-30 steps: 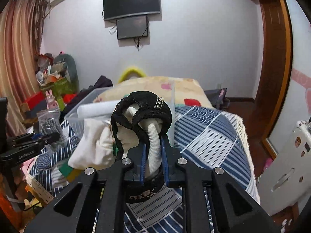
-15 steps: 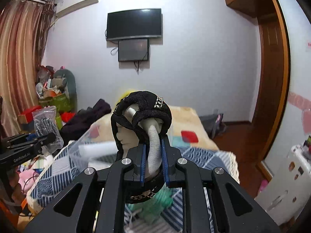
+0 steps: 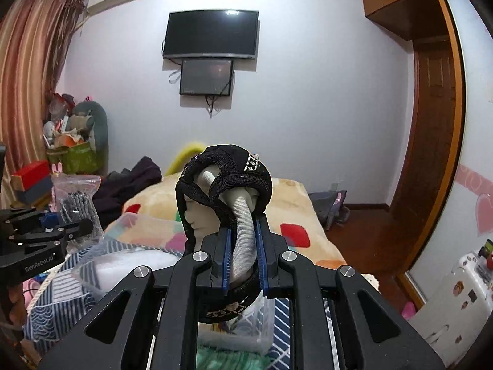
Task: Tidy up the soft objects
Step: 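Place the steel wool in the box with left tool while right tool drops strapped bag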
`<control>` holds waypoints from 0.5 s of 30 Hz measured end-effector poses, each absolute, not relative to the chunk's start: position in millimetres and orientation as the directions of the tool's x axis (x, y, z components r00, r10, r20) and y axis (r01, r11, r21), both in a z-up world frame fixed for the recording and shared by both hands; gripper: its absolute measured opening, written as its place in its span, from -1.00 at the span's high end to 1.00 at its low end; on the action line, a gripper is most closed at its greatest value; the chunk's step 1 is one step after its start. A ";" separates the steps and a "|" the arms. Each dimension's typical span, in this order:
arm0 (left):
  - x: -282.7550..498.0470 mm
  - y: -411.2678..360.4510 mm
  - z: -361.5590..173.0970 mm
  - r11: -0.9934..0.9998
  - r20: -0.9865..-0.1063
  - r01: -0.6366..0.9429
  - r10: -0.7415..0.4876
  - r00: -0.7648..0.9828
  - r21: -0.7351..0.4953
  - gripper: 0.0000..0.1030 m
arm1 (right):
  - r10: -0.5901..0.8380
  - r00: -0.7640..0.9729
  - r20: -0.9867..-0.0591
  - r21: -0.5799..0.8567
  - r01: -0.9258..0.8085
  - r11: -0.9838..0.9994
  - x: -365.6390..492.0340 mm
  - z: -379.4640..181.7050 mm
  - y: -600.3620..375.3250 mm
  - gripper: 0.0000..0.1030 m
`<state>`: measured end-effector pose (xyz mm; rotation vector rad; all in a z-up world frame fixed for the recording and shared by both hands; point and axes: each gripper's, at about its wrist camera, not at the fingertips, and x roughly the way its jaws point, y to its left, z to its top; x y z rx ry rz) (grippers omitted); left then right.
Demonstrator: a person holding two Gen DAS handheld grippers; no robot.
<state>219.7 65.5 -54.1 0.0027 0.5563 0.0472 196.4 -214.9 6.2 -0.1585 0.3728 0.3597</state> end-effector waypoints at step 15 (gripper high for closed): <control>261.0 56.9 -103.8 1.000 -0.669 -0.005 0.006 0.743 0.004 0.26 | 0.313 0.729 -0.608 -0.081 -0.449 0.890 233.0 -42.8 -200.5 0.70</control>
